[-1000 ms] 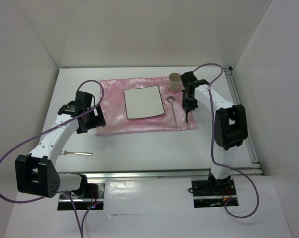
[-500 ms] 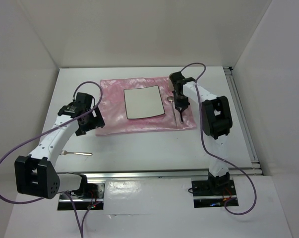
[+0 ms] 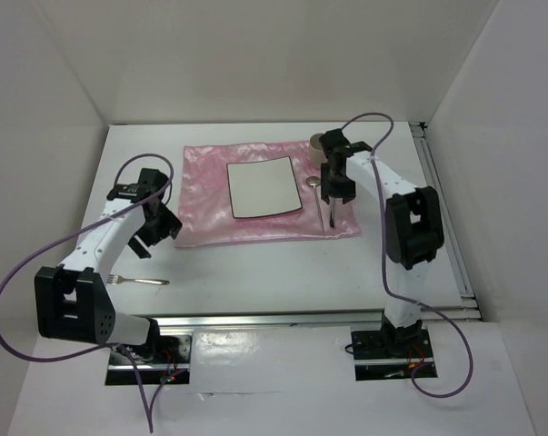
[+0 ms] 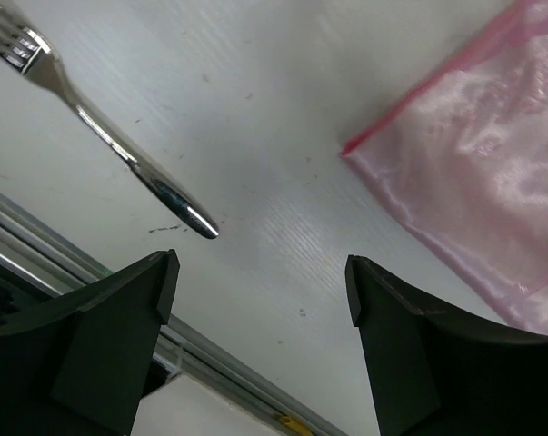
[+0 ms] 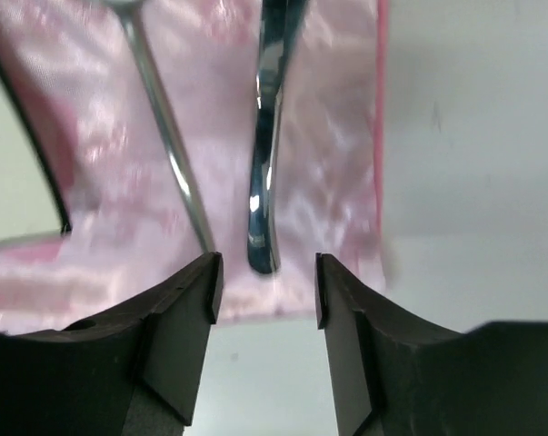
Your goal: Set the dinner table for one person
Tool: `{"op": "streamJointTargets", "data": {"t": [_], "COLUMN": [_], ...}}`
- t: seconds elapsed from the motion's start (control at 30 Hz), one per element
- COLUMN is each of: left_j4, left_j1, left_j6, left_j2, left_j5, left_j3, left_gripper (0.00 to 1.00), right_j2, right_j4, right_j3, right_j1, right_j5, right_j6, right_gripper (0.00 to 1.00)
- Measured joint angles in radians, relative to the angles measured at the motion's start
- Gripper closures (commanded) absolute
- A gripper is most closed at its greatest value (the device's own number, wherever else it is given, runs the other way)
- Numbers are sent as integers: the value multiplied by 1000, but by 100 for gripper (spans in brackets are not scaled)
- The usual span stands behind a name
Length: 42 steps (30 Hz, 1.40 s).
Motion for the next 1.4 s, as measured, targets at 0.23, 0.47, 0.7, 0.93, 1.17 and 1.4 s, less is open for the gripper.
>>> {"op": "streamJointTargets", "data": {"t": [0.23, 0.47, 0.7, 0.93, 1.17, 1.4], "left_j4": [-10, 26, 95, 174, 215, 216], "left_j1": [186, 364, 498, 503, 502, 465], "left_j6": [-76, -63, -22, -32, -46, 60], "left_j2": [-38, -45, 33, 97, 150, 92], "left_j5": [28, 78, 177, 223, 278, 192], "left_j3": [-91, -156, -275, -323, -287, -226], "left_gripper": [5, 5, 7, 24, 71, 100], "right_j2": [-339, -384, -408, -447, -448, -448], "right_j4": [18, 24, 43, 48, 50, 50], "right_j3": [-225, -275, -314, -353, -353, -353], "right_j1": [5, 10, 41, 49, 49, 49], "right_j5": [-96, -151, -188, -211, -209, -209], "right_j6": [31, 33, 51, 54, 54, 54], "right_gripper": [31, 29, 28, 27, 27, 27]}}
